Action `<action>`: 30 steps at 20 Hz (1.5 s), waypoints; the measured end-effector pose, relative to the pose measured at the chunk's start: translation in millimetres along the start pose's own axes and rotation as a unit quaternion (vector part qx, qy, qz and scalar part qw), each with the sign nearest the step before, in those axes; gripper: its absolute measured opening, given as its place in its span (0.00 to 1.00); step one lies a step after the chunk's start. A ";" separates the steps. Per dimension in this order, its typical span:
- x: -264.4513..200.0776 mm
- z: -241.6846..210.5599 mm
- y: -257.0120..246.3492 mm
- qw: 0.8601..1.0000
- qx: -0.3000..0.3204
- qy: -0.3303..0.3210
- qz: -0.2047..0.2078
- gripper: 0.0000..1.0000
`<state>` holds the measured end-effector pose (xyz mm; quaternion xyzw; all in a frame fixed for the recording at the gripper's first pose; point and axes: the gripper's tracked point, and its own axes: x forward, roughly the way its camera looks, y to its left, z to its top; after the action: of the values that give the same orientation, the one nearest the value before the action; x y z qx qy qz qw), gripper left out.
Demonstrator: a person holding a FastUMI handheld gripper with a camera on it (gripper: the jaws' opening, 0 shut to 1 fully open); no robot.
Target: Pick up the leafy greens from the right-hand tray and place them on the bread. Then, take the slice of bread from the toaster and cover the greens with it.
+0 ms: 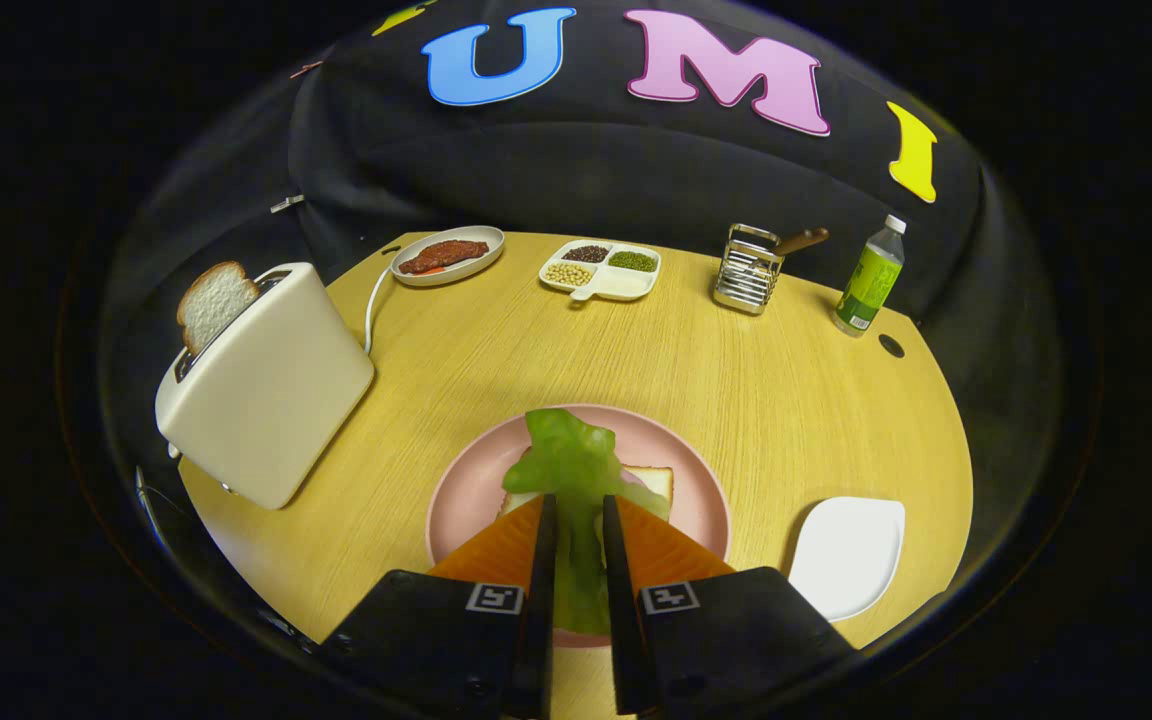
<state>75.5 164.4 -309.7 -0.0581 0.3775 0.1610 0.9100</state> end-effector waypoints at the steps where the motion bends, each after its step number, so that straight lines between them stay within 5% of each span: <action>1: 0.7 0.6 2.0 1.000 0.001 0.002 -0.001 0.33; 4: 4.1 -1.2 3.3 1.000 0.004 0.008 -0.001 0.48; 10: -4.9 10.0 6.0 1.000 0.005 -0.005 0.003 1.00; 16: -47.6 59.0 32.7 0.997 -0.017 -0.071 0.038 1.00; 30: -118.0 160.8 221.5 0.958 -0.100 -0.175 0.203 0.99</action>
<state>30.1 380.1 -109.0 -0.0423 0.1980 0.3872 0.8995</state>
